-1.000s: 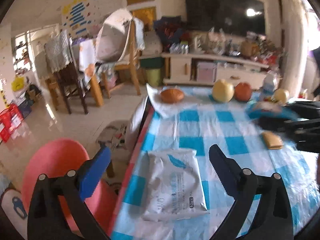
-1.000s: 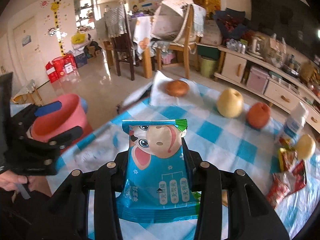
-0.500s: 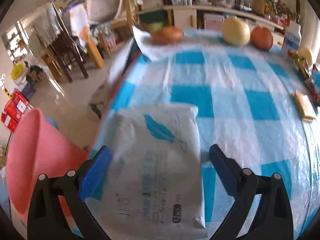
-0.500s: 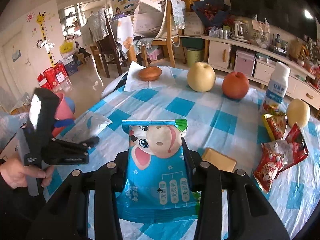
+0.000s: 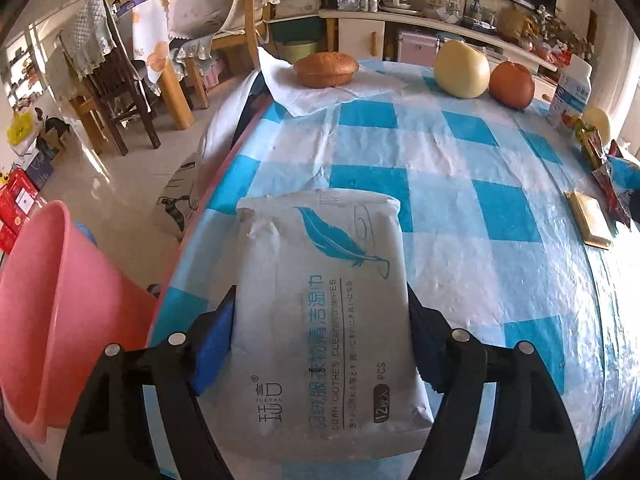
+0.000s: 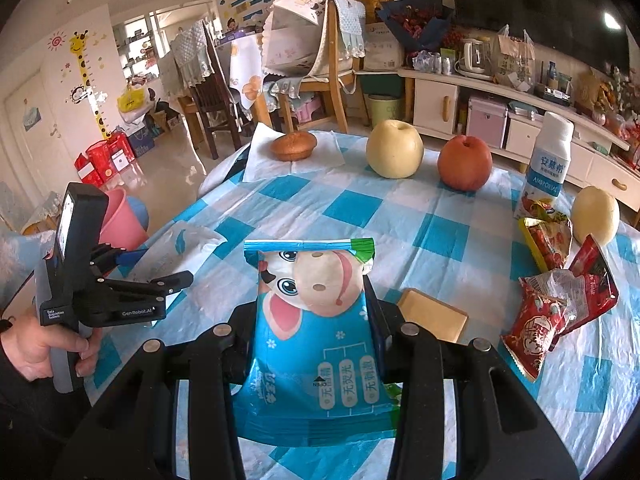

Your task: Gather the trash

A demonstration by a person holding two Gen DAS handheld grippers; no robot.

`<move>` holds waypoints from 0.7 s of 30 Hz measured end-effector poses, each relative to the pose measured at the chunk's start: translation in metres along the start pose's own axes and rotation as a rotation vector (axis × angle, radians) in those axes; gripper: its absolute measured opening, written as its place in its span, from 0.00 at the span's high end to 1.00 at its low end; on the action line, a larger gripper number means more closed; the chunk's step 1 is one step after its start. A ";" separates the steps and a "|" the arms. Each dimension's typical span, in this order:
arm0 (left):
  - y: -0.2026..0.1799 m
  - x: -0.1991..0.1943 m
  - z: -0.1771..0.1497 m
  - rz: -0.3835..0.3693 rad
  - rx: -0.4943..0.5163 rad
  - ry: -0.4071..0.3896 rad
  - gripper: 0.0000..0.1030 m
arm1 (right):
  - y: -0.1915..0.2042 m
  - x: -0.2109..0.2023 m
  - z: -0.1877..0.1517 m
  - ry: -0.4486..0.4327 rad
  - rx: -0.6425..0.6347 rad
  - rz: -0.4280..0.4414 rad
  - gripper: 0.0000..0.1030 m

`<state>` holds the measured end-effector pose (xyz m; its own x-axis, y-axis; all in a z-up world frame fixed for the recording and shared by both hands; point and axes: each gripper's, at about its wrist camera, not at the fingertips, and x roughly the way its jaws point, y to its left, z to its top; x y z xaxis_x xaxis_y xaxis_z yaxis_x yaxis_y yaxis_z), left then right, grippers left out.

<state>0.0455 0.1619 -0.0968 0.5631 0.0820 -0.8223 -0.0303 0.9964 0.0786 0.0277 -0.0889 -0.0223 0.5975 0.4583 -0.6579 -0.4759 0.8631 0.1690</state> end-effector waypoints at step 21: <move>0.070 -0.103 0.015 0.046 -0.093 -0.249 0.28 | 0.060 0.001 0.045 -0.026 -0.114 0.049 0.59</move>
<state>-0.0018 0.2232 0.0019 0.7446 0.1312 -0.6545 -0.1297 0.9902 0.0509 0.0289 -0.0273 0.0196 0.5871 0.5062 -0.6317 -0.5743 0.8104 0.1156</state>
